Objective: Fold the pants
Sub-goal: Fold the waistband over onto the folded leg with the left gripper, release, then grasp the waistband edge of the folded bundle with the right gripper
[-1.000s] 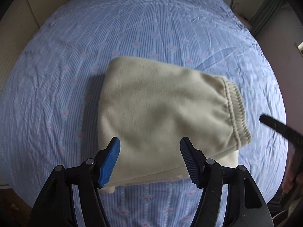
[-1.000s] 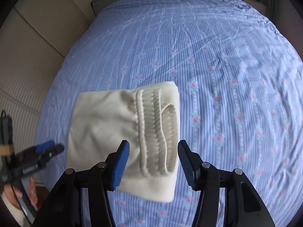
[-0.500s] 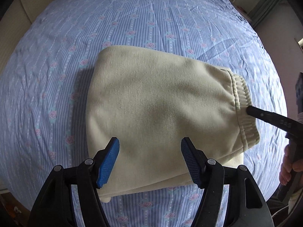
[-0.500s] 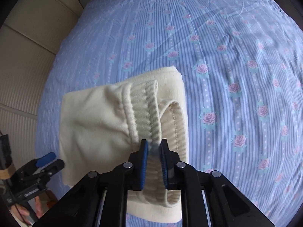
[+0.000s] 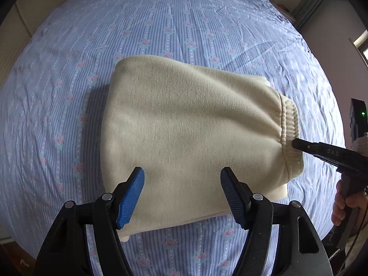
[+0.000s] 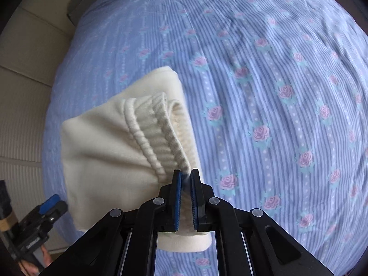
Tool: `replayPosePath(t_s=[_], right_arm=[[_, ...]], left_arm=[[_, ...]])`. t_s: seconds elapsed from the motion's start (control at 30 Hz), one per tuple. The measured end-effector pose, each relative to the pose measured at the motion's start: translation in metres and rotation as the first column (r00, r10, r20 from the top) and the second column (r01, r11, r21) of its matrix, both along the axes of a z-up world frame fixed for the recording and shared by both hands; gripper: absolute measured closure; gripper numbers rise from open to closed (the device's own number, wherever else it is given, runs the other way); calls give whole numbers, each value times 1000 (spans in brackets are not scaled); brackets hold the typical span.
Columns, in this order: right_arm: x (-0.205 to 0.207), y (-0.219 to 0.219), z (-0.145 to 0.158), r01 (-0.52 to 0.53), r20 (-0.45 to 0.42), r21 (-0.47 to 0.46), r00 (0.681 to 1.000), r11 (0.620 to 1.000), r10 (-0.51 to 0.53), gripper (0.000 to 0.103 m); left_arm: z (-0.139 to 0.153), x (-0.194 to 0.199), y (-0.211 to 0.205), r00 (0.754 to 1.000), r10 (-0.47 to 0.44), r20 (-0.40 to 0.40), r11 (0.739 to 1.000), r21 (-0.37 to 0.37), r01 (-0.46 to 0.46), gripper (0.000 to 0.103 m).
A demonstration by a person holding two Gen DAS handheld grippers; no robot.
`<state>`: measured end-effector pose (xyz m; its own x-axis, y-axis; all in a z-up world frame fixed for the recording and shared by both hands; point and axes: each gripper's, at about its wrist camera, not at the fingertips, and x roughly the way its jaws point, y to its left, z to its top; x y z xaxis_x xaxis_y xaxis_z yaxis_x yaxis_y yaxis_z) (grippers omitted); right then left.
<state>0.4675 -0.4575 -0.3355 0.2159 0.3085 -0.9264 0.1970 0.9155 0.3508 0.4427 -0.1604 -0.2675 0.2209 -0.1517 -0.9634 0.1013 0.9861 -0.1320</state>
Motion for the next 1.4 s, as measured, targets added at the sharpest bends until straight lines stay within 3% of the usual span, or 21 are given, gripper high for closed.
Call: replayPosePath(t_s=[0.07, 0.1, 0.13, 0.23, 0.3, 0.47, 0.7, 0.87, 0.93, 1.13, 1.3, 1.4], right_arm=[[2, 2, -3, 2, -26, -16, 1000, 1000, -2, 92], [2, 3, -3, 4, -35, -31, 999, 1000, -6, 86], [2, 5, -3, 3, -44, -44, 999, 999, -5, 72], [-9, 10, 0, -13, -76, -131, 997, 991, 3, 58], [-24, 6, 4, -19, -81, -129, 997, 991, 9, 55], [-66, 2, 28, -1, -29, -109, 1000, 994, -2, 30], [-107, 5, 47, 64, 10, -21, 998, 998, -64, 28], [-127, 9, 53, 103, 86, 65, 990, 993, -109, 28], [-125, 8, 54, 139, 122, 105, 981, 985, -151, 15], [-113, 4, 24, 197, 103, 216, 969, 956, -223, 13], [-102, -3, -3, 207, 85, 276, 967, 939, -238, 8], [-95, -12, -25, 219, 59, 368, 965, 904, -257, 5]], left_arm=[[0, -2, 2, 1000, 9, -3, 1000, 6, -9, 34], [0, -3, 4, 1000, 17, -5, 1000, 8, -17, 34], [0, -5, 6, 1000, 26, -6, 1000, 10, -26, 32], [1, -11, 13, 999, 45, -4, 999, 14, -45, 30], [2, -17, 18, 999, 46, 1, 999, 20, -46, 29], [11, -40, 23, 999, 24, 39, 999, 45, -25, 25], [24, -77, 35, 996, 11, 84, 998, 60, -16, 24], [33, -98, 58, 989, 89, 121, 994, 47, -96, 24], [36, -102, 63, 986, 110, 126, 991, 65, -119, 21], [35, -91, 42, 989, 60, 138, 990, 116, -76, 18], [30, -77, 14, 991, 5, 135, 993, 114, -20, 18], [26, -70, -3, 992, -19, 124, 995, 99, 7, 18]])
